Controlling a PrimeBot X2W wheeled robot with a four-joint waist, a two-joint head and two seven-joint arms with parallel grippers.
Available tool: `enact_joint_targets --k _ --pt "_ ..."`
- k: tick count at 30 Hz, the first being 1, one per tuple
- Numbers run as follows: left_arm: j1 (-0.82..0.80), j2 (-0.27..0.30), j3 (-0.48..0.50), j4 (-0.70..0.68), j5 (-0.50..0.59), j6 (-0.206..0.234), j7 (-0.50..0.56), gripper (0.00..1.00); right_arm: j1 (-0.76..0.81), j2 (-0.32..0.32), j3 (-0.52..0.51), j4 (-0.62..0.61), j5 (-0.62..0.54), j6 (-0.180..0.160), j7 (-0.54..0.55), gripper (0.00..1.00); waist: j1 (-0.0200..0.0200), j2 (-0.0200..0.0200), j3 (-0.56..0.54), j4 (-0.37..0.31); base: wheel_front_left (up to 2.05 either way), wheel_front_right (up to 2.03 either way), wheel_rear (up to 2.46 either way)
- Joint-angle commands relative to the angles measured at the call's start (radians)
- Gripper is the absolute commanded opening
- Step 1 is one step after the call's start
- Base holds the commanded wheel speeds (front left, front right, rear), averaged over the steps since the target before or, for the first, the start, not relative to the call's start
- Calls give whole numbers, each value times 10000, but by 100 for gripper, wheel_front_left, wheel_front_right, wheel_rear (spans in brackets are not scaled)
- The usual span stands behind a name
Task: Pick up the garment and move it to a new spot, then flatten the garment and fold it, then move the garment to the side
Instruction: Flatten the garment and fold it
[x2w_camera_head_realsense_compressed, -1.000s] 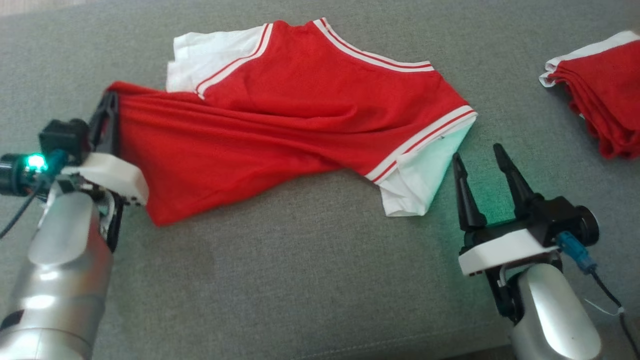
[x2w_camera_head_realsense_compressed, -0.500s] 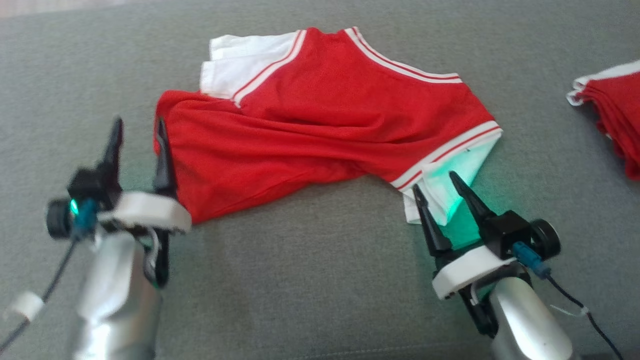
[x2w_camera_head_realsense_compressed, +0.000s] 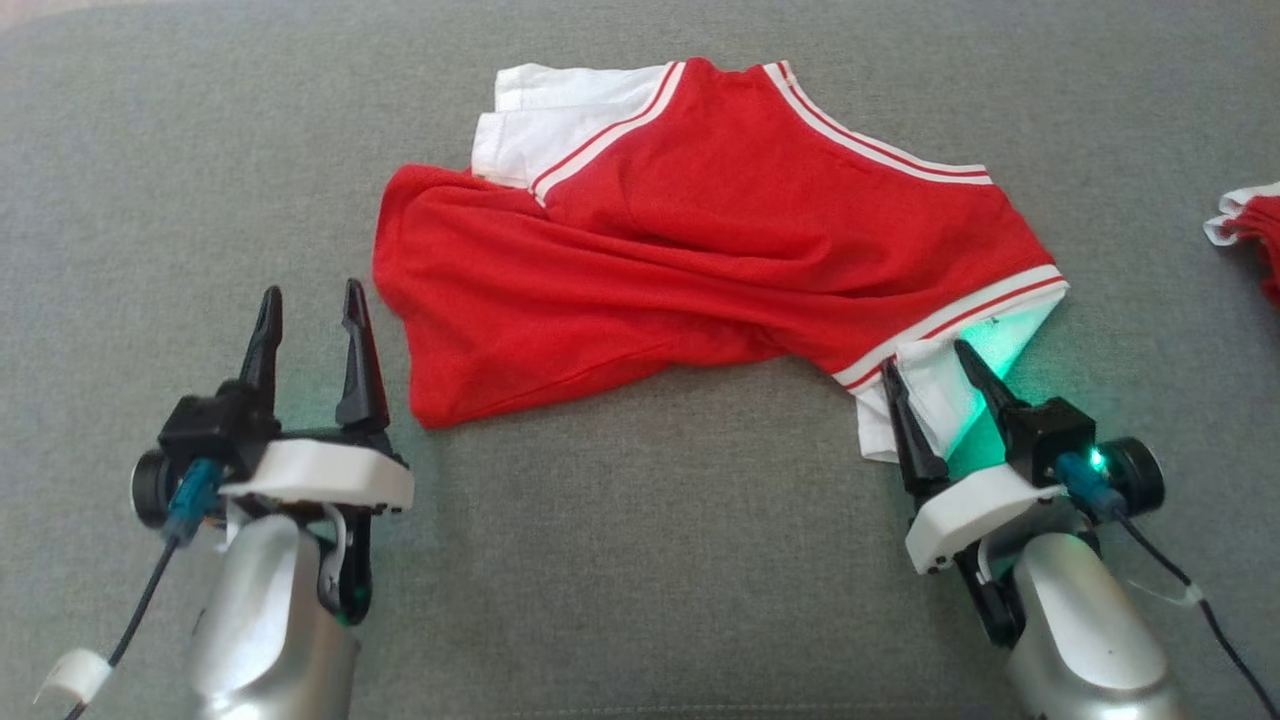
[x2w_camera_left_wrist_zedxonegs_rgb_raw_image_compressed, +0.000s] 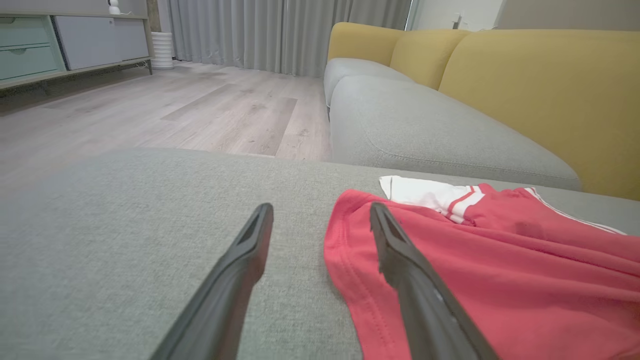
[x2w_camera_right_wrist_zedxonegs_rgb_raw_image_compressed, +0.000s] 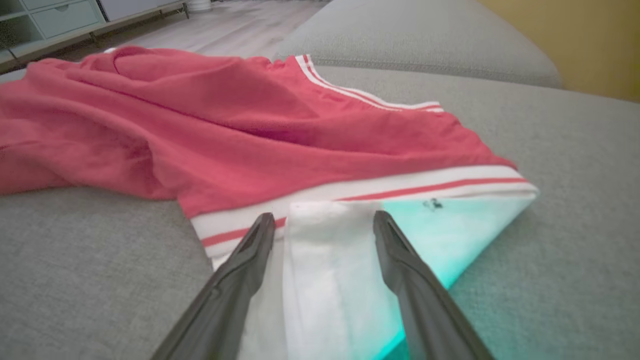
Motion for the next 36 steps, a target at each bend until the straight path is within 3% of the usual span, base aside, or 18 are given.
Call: enact_joint_targets --k 1,6,9,11,12,19,20,21,26,31,36 --pt "-28 119 349 -387 57 0 -51 100 -197 -10 153 -163 -73 35 -65 100 1 0 12 24 0 0 0" --pt "192 73 477 -591 31 -30 -51 100 -251 -10 -47 -29 32 35 -65 100 1 0 31 60 0 0 0" --pt "331 62 485 -678 18 -40 -51 100 -212 -10 -214 -98 165 35 -65 84 1 0 16 22 0 0 0" --pt "406 60 393 -692 -103 -35 -51 100 -165 -10 -287 -190 274 35 -65 33 1 0 -7 -14 0 0 0" --pt "439 59 333 -697 -136 -18 -51 100 -134 -10 -312 -196 342 35 -65 0 1 0 -24 -35 0 0 0" --pt "805 56 -76 -790 -295 132 -51 100 344 -10 -1400 -647 1362 35 -65 2 1 0 -399 -271 0 0 0" --pt "911 56 -132 -801 -292 159 -51 100 495 -10 -1644 -675 1560 35 -65 69 1 0 -500 -323 0 0 0" --pt "1019 56 -175 -814 -308 202 -51 100 652 -10 -1873 -688 1678 35 -65 100 1 0 -596 -370 0 0 0" --pt "1772 56 -299 -883 -291 625 -51 100 1347 -10 -2694 -1432 1848 35 -65 100 1 0 -1281 -573 0 0 0" --pt "2499 55 -321 -1010 -25 1086 -51 100 1624 -10 -1781 -2500 1299 35 -65 100 1 0 -1797 -573 0 0 0" --pt "2982 55 -412 -1064 341 1263 -51 100 1819 -10 -1211 -2697 1069 35 -65 100 1 0 -2151 -439 0 0 0"
